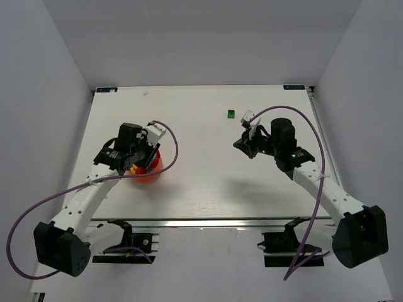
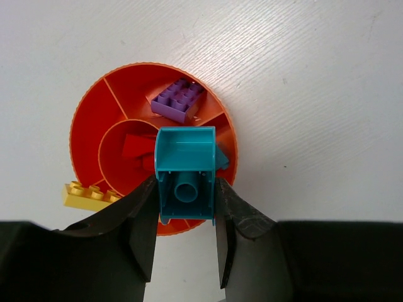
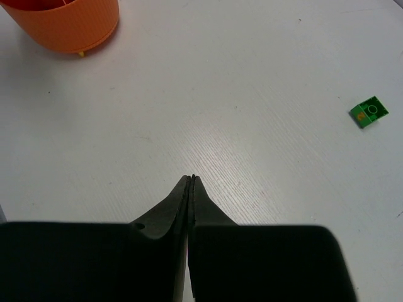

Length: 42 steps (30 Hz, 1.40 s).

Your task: Sort the legos into containers by color

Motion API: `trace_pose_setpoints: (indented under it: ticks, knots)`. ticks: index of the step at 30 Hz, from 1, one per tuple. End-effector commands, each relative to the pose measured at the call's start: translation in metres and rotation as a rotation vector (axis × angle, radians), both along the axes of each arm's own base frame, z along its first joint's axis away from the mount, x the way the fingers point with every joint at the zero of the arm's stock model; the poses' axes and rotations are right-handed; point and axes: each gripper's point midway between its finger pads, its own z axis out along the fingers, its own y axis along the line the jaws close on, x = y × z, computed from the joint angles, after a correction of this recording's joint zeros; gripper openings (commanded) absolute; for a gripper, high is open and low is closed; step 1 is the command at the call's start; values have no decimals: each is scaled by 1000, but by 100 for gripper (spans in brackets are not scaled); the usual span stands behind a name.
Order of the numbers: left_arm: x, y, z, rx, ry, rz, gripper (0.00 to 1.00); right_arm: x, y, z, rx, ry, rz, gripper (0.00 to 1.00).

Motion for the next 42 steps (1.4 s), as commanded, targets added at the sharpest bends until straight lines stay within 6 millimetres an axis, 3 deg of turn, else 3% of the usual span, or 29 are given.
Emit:
trace_pose_setpoints:
  ticks: [1,6,16,28,34,35,37,38,39,40,41,42]
  knots:
    - [7,6,-1,61,-34,7,1,-1,1,14,54,-26,18,0]
    - [9,7,-4,88,-36,24,8,-1,-2,15,62,-22,16,0]
    - [9,11,-10,134,-23,62,42,-3,-5,14,77,-11,25,0]
    - [6,12,-11,149,-20,83,64,-2,-8,15,88,-4,26,0]
    - [6,6,0,109,-28,109,62,-2,-10,15,90,-5,23,0]
    - [9,3,11,80,-49,114,59,-2,-9,13,88,-1,23,0]
    - [10,-14,28,-25,-66,94,42,2,-12,12,82,-4,3,1]
    - [10,-21,44,-82,-103,80,33,5,-14,12,77,-5,-15,10]
    - [11,-30,62,-157,-137,83,18,13,-20,9,63,-5,-65,36]
    - [13,-45,78,-242,-174,31,15,20,-24,11,69,6,-107,44]
    - [2,-65,97,-347,-196,-69,13,26,-29,9,65,21,-149,50]
    - [-3,-75,103,-428,-197,-81,9,35,-39,8,46,26,-218,59]
